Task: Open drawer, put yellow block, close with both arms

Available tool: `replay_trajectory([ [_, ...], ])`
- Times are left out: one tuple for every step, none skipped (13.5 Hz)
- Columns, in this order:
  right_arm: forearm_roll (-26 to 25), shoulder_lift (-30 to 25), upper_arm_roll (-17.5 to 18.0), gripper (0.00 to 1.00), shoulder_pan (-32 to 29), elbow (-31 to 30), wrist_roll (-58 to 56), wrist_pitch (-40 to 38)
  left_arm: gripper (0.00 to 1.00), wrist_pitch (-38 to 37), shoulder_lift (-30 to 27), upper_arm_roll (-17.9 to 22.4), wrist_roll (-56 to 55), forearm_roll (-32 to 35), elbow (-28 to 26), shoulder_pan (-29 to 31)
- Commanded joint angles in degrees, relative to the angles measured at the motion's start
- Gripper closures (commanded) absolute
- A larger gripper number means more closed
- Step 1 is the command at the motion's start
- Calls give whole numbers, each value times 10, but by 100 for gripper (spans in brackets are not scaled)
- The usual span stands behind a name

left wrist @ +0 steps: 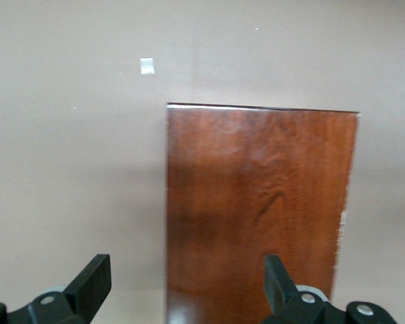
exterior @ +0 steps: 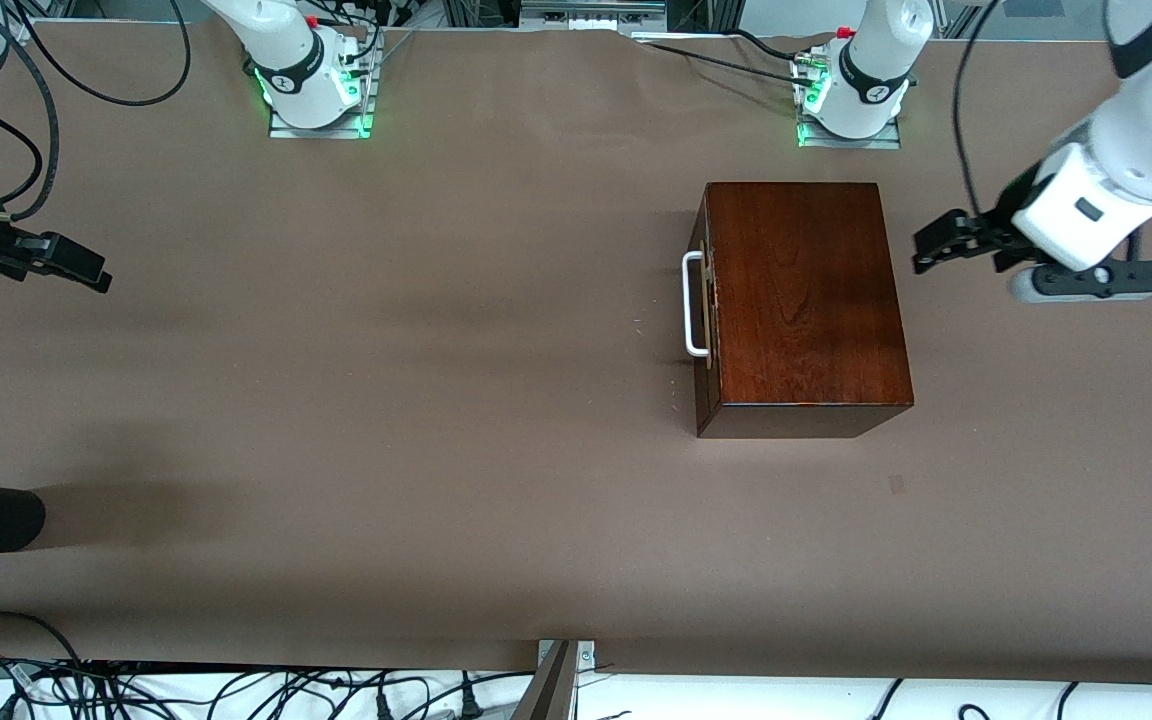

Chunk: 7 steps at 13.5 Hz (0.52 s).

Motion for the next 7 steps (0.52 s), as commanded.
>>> replay_trajectory([
  [-5,-2,0,0,0,12,2,-4,0,4,-17,0,39,14,-17,14],
  [-5,-2,0,0,0,12,3,-4,0,3,-19,-1,39,21,-14,15],
  [-4,-2,0,0,0,12,4,-4,0,3,-21,-5,39,41,-11,14],
  [-4,-2,0,0,0,12,4,-4,0,3,-24,-5,39,45,-10,14],
  [-4,-2,0,0,0,12,5,-5,0,4,-24,-5,39,45,-10,14],
  [-3,-2,0,0,0,12,6,-5,0,5,-24,-3,39,44,-9,15],
  [-3,-2,0,0,0,12,7,-5,0,6,-24,0,39,43,-7,15],
])
